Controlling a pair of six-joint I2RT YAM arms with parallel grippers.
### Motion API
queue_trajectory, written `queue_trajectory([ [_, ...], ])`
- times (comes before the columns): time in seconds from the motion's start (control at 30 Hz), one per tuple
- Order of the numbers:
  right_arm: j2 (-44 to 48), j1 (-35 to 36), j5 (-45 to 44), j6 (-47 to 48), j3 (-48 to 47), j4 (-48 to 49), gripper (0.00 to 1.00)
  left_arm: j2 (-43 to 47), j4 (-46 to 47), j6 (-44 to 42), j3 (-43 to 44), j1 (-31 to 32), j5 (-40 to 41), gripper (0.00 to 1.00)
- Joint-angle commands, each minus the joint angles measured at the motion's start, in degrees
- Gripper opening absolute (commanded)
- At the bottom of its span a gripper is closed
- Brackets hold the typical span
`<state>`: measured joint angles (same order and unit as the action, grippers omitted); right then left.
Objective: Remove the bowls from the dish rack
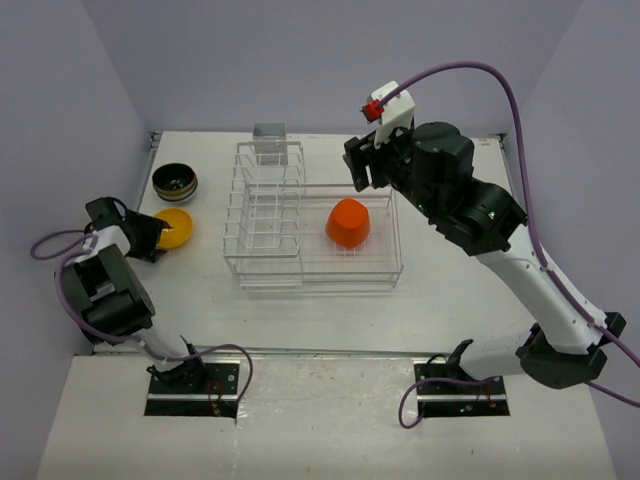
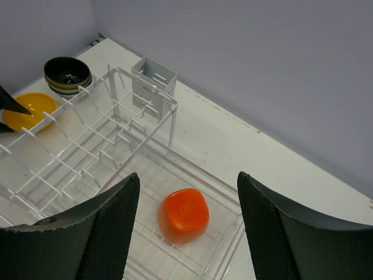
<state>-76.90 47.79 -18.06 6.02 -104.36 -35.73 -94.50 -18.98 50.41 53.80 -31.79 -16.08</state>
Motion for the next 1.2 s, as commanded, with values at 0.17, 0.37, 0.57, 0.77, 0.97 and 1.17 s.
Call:
queue_trajectory([
  [0.17,-3.4,-8.4,8.6,-10.5,-4.3,-6.5,0.68,10.2,-4.3,0.3,4.5,4.0,3.9,0.67],
  [0.37,-12.4,-10.4,12.7,-16.3,-9.9,-16.4,0.68,13.7,-8.4,0.2,10.4,9.5,7.6,0.67],
  [0.57,-17.2,-14.9,22.2,-24.4,-8.7,-20.3,0.7,14.8,-14.4,-2.4,20.6,12.9,12.9,0.67],
  [0.77,-19.2,-16.1,24.6,-26.8,-6.5,-21.7,0.7,15.9,-15.8,-0.7,21.4,12.9,12.9,0.68],
  [0.97,-22.2,-17.8,25.7,-26.8,-1.1,-20.4,0.68,15.6,-14.8,0.5,20.7,15.0,11.1,0.66],
  [1.17,-23.8,-19.0,26.5,-27.5,3.4,-18.3,0.64,14.6,-14.9,-1.6,22.6,17.8,10.0,0.66],
])
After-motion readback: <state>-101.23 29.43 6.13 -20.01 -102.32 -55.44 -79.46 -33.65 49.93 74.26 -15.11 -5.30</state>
